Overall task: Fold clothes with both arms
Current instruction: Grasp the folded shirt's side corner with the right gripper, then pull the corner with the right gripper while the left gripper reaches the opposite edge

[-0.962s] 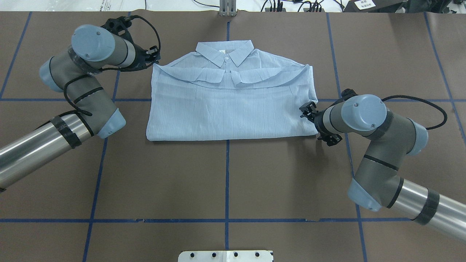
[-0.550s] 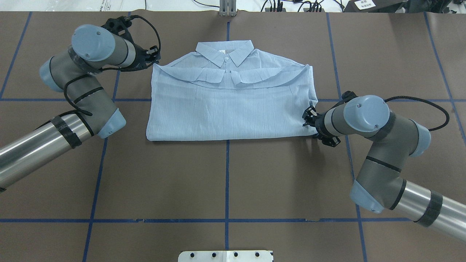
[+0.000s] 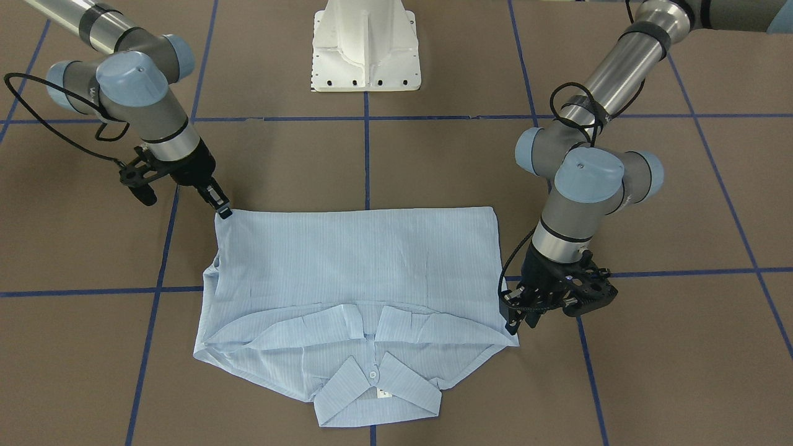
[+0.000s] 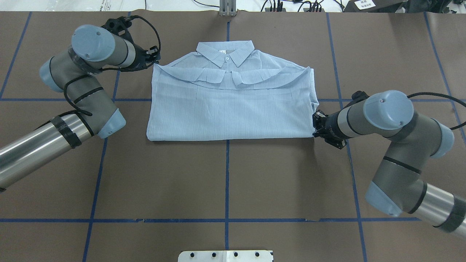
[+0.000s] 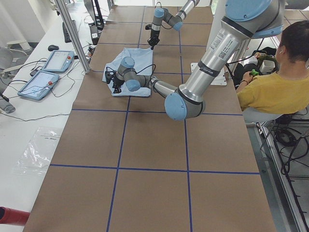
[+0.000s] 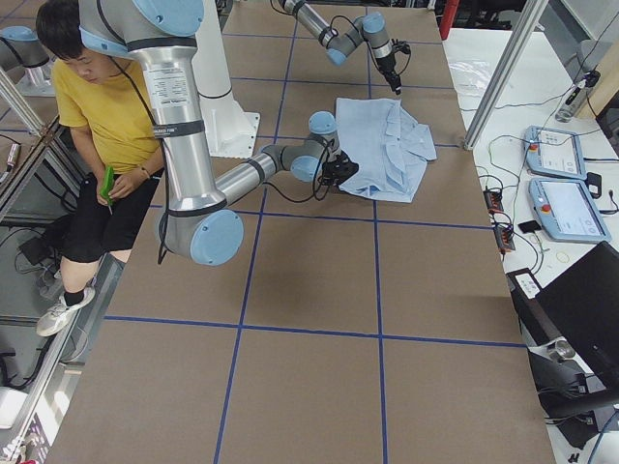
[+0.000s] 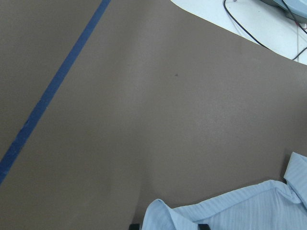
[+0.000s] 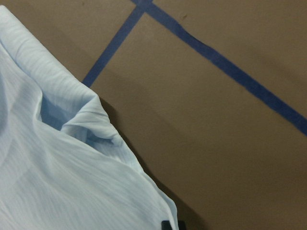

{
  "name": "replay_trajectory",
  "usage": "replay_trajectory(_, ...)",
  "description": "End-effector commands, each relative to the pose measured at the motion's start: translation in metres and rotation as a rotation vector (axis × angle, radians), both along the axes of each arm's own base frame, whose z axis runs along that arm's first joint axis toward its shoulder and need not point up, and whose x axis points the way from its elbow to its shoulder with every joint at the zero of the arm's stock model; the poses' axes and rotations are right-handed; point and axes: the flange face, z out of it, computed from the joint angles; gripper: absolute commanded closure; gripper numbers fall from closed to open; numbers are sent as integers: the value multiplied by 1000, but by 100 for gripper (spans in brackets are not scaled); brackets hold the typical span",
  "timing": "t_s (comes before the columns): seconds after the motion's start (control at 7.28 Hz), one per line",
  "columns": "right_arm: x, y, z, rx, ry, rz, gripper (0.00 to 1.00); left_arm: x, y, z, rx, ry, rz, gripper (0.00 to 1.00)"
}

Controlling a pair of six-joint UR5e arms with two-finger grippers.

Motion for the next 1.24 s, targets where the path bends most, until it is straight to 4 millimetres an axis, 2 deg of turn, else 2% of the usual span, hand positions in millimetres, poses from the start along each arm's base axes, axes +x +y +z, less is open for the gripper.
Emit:
replay_trajectory(0.0,45,40,-11,4,-34,-9,100,1,0,-5,1,6,-1,50)
replay_trajectory(0.14,57,75,-14,1,-44,-60,100,-2,3,-11,10,16,0,50)
replay_trajectory(0.27,58,112,-22,-33,-77,-162,100,-4,4,-18,17,27,2,50)
replay_trajectory(0.41,62,142,-43,-132,-152,-273,100,-7,8,-30,31,40,2,50)
replay_trajectory(0.55,50,177,-55,-251,-196,-406,100,-14,22,-47,48,75,20,50)
replay_trajectory(0.69,26,223,-62,-292,-192,-520,100,-27,45,-55,50,125,71,50)
replay_trajectory(0.82,16,248,-55,-305,-171,-580,1,-37,67,-68,37,185,101,48)
replay_trajectory(0.96,13,260,-59,-299,-177,-612,0,-46,89,-83,19,246,133,33)
replay_trajectory(1.1,22,242,-62,-289,-191,-566,0,-36,132,-95,-31,308,195,15)
